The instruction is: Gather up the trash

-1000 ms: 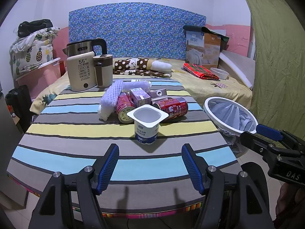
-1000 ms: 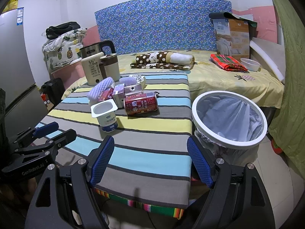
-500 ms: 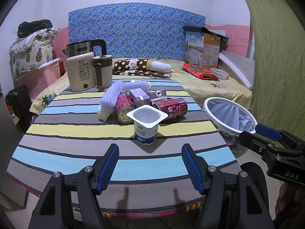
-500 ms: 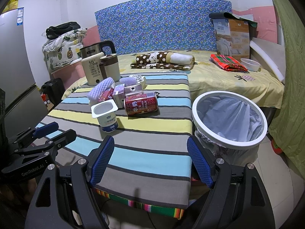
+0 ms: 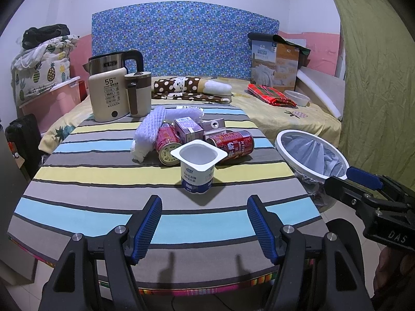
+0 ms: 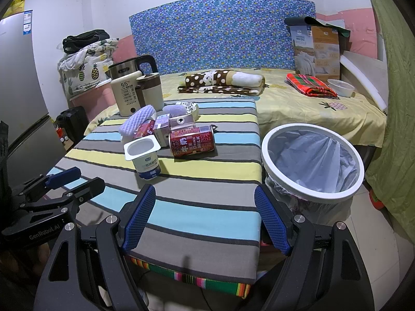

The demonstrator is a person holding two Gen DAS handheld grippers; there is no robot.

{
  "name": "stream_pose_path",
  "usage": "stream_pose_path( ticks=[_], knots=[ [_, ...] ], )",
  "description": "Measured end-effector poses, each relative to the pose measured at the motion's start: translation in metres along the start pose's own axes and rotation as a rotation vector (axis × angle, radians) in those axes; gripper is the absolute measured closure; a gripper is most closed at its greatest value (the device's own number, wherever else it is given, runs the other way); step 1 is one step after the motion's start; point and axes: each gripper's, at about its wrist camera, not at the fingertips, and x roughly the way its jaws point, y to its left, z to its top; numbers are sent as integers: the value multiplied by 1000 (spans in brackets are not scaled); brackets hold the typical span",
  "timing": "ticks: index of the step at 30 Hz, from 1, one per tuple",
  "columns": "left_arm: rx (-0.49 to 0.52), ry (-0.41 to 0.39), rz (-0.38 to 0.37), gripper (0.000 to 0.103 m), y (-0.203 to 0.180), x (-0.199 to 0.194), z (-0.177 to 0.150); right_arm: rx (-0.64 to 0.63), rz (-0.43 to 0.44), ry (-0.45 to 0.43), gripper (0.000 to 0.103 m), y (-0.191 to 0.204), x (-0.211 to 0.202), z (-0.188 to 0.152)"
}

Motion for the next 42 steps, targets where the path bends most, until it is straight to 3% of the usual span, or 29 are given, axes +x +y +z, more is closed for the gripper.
stream_pose_path(
  ticks=[28,42],
  knots=[
    [0,32,-17,35,8,24,-1,1,8,27,23,-4,12,3],
    [-30,72,-41,35,19,63,8,3,30,54,23,-7,28,6]
  ],
)
